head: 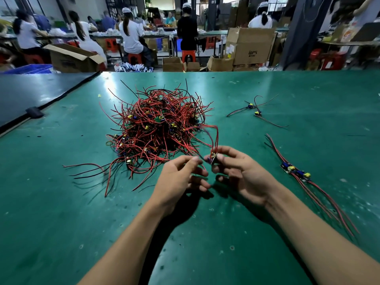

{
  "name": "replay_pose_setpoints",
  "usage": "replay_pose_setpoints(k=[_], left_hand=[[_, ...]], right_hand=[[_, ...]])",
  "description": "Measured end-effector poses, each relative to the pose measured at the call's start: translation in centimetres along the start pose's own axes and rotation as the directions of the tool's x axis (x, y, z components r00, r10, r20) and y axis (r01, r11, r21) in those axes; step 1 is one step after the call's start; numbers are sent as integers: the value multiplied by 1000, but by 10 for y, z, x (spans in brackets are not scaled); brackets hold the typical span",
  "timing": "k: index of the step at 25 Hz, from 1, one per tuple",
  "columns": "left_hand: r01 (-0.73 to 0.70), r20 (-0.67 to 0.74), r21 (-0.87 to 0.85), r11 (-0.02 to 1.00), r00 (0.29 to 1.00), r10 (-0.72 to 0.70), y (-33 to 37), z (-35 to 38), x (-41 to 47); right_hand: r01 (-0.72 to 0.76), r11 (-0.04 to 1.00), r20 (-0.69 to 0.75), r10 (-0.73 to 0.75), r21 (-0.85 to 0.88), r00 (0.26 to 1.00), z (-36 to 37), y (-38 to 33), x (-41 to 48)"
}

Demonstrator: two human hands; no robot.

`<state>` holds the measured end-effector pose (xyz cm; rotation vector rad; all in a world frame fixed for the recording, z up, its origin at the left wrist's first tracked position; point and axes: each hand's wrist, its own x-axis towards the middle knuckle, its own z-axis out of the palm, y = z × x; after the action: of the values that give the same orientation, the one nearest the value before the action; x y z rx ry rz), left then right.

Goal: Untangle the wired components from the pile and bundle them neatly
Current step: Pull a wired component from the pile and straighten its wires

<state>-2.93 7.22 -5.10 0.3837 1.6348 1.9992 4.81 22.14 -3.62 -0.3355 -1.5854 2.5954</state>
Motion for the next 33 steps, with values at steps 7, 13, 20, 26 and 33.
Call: replay_pose_setpoints(k=[7,13,20,26,33], left_hand=[[9,78,-18,1000,997,-8,-2,7,-4],[14,42,-30,999,999,-13,-2,4,-1],[-56,62,106,993,997,50,-8,4,-1],[-92,128,221,971,990,64,-10,1,-1],[-86,196,230,969,980,40,-8,3,1]], right_hand=[[20,1000,-18,-21,-16,1000,-8,12,0],[-15,995,23,17,-95,1000,-12,13,5],[62,981,-24,-68,-182,997,-13,18,6],[47,967,-160,-90,-250,983,-12,18,8],[59,956,-175,-113,-288,978,-8,21,11]])
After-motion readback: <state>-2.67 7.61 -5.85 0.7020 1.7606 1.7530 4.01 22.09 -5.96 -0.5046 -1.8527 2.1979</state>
